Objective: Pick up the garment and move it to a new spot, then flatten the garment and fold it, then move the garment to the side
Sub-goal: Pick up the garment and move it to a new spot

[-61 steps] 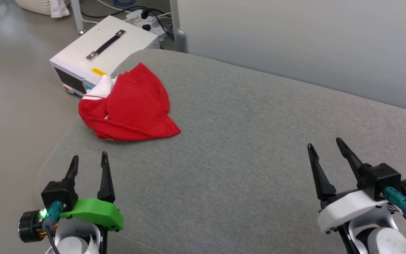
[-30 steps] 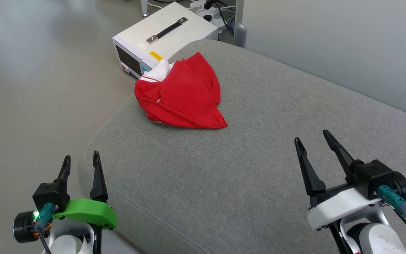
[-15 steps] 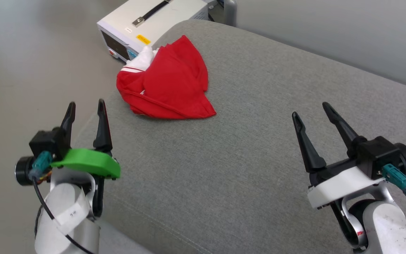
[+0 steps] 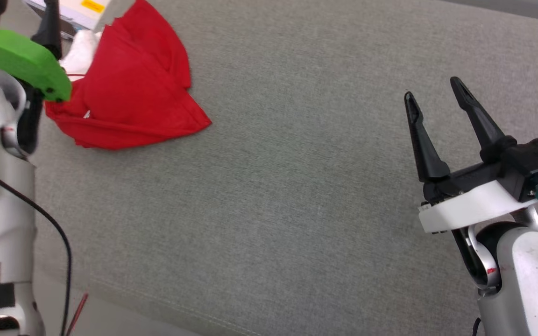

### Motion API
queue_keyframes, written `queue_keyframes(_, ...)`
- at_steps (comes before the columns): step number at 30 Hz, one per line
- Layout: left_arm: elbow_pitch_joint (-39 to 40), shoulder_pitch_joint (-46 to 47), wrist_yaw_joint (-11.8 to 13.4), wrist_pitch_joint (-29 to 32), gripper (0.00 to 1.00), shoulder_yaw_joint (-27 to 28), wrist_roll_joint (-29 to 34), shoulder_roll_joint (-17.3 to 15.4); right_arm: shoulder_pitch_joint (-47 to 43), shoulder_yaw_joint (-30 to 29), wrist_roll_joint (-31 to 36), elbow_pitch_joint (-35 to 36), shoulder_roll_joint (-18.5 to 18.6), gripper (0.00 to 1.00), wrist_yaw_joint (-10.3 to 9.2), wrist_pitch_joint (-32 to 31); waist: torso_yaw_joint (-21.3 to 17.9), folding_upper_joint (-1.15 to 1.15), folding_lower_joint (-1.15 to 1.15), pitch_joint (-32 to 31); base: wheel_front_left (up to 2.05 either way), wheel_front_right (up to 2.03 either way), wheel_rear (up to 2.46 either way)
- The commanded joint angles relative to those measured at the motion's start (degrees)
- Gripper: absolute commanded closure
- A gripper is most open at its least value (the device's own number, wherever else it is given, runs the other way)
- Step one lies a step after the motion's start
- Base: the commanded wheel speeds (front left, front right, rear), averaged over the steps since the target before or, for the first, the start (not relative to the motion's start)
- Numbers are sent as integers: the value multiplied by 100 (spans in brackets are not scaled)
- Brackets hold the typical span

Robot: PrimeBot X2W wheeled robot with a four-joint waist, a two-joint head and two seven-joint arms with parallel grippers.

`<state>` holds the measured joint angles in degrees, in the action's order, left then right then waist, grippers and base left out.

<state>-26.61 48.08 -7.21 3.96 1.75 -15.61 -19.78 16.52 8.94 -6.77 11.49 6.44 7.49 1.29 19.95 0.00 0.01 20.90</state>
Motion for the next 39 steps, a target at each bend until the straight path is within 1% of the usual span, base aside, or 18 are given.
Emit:
queue_keyframes(1, -175, 185, -23, 165, 0, -60, -85, -143, 136, 43, -30, -10, 30, 0, 0, 52, -649, 0, -1, 677, 0, 0, 0)
queue_keyframes(3, -477, 383, -25, 470, 0, -224, -236, -371, 224, 85, -54, -60, 30, 0, 0, 100, -777, 0, -1, 794, 0, 0, 0)
queue_keyframes(10, -1358, 798, -26, 1789, 0, -744, -1163, -988, 431, 101, -75, -128, 47, 0, 0, 213, -1130, 0, -1, 1176, 0, 0, 0)
queue_keyframes(13, -1749, 850, -26, 2274, 0, -736, -1543, -1200, 510, 116, -76, -100, 69, 0, 0, 227, -1267, 0, -1, 1337, 0, 0, 0)
queue_keyframes(15, -1991, 827, -27, 2538, 0, -735, -1686, -1328, 547, 126, -77, -60, 87, 0, 0, 229, -1341, 0, -1, 1424, 0, 0, 0)
queue_keyframes(17, -2163, 801, -22, 2628, 0, -765, -1652, -1481, 567, 119, -68, 15, 119, 0, 0, 217, -1382, 0, -1, 1514, 0, 0, 0)
queue_keyframes(19, -2328, 777, -12, 2701, 0, -817, -1612, -1533, 582, 113, -54, 114, 172, 0, 0, 175, -1399, 0, -1, 1618, 0, 0, 0)
queue_keyframes(22, -2541, 757, 36, 2844, 0, -864, -1626, -1469, 597, 60, -36, 271, 232, 0, 0, 105, -1369, 0, -1, 1739, 0, 0, 0)
queue_keyframes(26, -2885, 697, 66, 3471, 0, -924, -1771, -1288, 619, 11, 7, 452, 224, 0, 0, 12, -1310, 0, -1, 1813, 0, 0, 0)
queue_keyframes(28, -2948, 677, 83, 3666, 0, -951, -1815, -1217, 613, 16, 40, 532, 215, 0, 0, -33, -1279, 0, -1, 1826, 0, 0, 0)
queue_keyframes(29, -2957, 675, 97, 3689, 55, -961, -1821, -1188, 614, 21, 50, 558, 222, 0, 0, -50, -1269, 0, -1, 1825, 0, 0, 0)
queue_keyframes(30, -2969, 663, 100, 3718, 100, -974, -1833, -1153, 616, 22, 59, 581, 233, 0, 0, -70, -1254, 0, -1, 1815, 0, 0, 0)
queue_keyframes(34, -2892, 619, 107, 3512, 100, -1046, -1766, -1135, 601, 16, 71, 596, 250, 0, 0, -107, -1204, 0, -1, 1676, 0, 0, 0)
queue_keyframes(39, -2598, 661, 212, 2703, 100, -1200, -1456, -1190, 489, -16, 47, 474, 220, 0, 0, -81, -1137, 0, -1, 1286, 0, 0, 0)
